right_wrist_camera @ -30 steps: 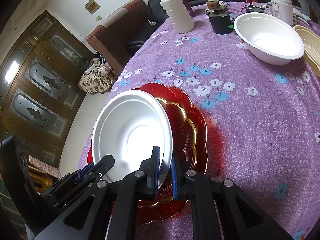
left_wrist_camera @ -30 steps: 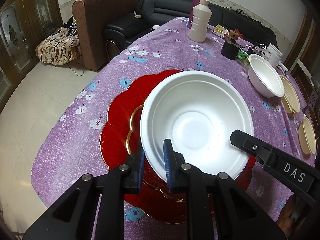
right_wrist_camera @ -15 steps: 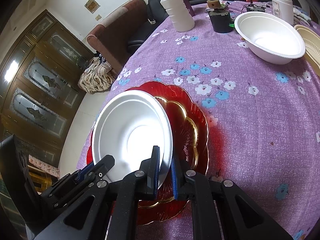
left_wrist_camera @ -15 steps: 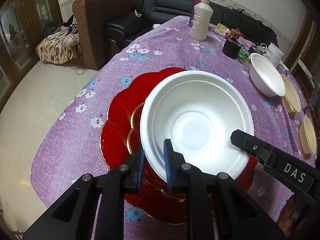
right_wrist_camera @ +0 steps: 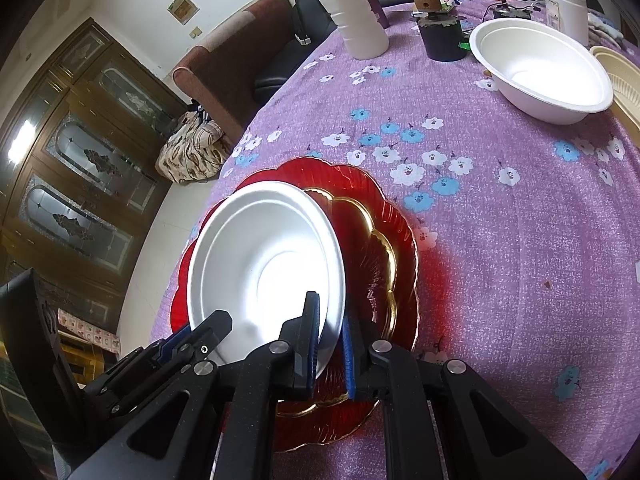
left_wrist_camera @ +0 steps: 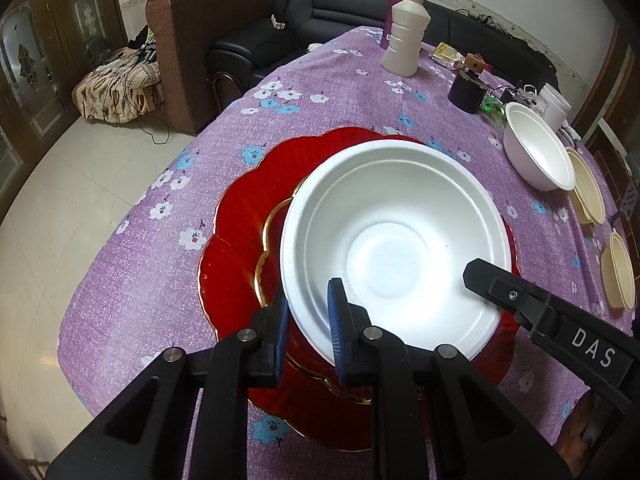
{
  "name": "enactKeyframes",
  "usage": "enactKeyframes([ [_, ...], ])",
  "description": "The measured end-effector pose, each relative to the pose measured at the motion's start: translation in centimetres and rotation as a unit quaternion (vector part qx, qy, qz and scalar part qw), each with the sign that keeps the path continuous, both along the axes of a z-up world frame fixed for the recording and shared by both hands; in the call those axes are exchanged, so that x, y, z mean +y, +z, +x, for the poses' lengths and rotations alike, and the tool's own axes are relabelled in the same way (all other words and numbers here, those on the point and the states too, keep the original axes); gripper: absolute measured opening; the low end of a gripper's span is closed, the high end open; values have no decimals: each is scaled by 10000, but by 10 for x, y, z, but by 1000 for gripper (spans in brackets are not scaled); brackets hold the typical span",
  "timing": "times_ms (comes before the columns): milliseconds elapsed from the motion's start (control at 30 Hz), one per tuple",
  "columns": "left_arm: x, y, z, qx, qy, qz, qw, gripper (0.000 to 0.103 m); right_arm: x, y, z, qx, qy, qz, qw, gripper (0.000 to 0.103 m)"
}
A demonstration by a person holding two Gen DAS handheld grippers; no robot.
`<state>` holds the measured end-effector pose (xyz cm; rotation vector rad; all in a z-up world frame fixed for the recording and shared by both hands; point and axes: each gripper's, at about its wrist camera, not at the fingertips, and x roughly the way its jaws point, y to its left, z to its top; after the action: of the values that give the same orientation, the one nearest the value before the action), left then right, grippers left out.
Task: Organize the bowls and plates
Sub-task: 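Lower the white foam bowl with both grippers into the stacked red plates, then open both grippers and release the bowl on the red plates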
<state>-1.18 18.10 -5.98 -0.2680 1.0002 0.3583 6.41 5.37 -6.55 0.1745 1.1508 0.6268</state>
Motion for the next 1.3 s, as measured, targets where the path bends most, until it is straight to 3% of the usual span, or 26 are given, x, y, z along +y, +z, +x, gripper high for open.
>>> enactKeyframes([
  [1033,0,0,2,41,2,-21,10000,17,-2,1,-2,0,-11,-44,10000,9],
  [1300,-1,-2,3,85,27,-71,9999,17,-2,1,-2,48,9,-36,10000,14],
])
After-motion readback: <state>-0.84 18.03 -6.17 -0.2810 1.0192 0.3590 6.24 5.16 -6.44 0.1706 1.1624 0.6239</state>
